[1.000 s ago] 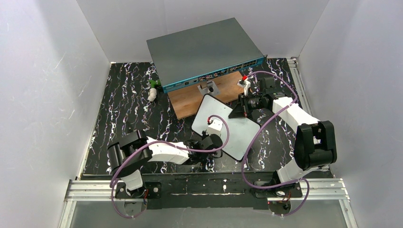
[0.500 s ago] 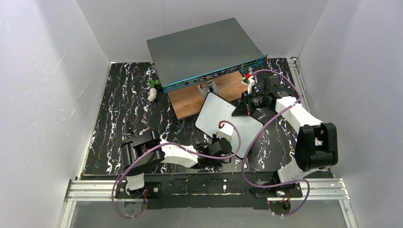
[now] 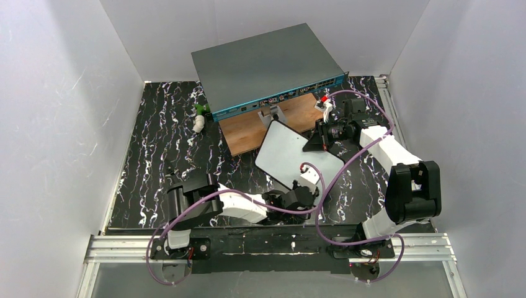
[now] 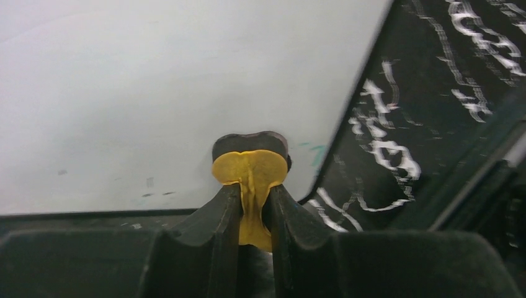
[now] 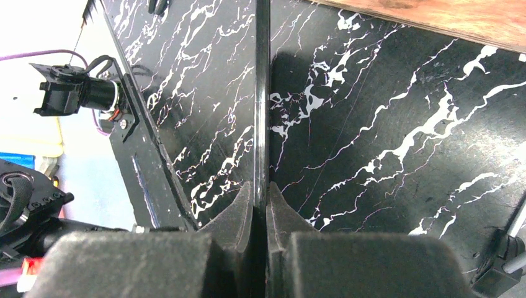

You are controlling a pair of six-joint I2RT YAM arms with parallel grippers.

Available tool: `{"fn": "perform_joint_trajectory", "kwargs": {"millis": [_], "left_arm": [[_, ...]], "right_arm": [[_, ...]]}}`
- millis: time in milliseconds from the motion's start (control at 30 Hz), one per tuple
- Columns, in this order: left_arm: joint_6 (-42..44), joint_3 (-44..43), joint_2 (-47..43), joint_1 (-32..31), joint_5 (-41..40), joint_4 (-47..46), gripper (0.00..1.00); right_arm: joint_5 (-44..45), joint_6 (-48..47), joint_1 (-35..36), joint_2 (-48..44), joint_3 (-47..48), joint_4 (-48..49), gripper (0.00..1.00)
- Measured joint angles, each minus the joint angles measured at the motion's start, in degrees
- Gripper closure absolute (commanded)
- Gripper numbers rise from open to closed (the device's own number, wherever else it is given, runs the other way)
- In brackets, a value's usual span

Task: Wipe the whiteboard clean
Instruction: Erase the whiteboard at the center of the board.

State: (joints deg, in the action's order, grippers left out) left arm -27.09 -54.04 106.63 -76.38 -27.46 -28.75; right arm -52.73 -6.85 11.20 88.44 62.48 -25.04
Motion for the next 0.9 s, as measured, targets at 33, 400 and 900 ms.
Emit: {"fn": "perform_joint_trajectory", "kwargs": {"millis": [33, 400, 900], "left_arm": [[-0.02, -0.44, 0.24, -0.17, 1.05, -0.39, 1.0], [-1.16, -4.68, 3.48, -1.29, 12.31, -7.61, 1.0], [-0.46, 6.34, -6.6, -0.52, 20.9, -10.21, 1.0]], "right_arm": [[-0.02, -0.02, 0.0, 0.0, 0.0, 0.0, 0.99], [-4.37, 0.42, 3.15, 0.48, -1.73, -1.01, 0.99], [-5.99, 3.26, 4.07, 1.07, -2.43, -2.1, 0.99]]}}
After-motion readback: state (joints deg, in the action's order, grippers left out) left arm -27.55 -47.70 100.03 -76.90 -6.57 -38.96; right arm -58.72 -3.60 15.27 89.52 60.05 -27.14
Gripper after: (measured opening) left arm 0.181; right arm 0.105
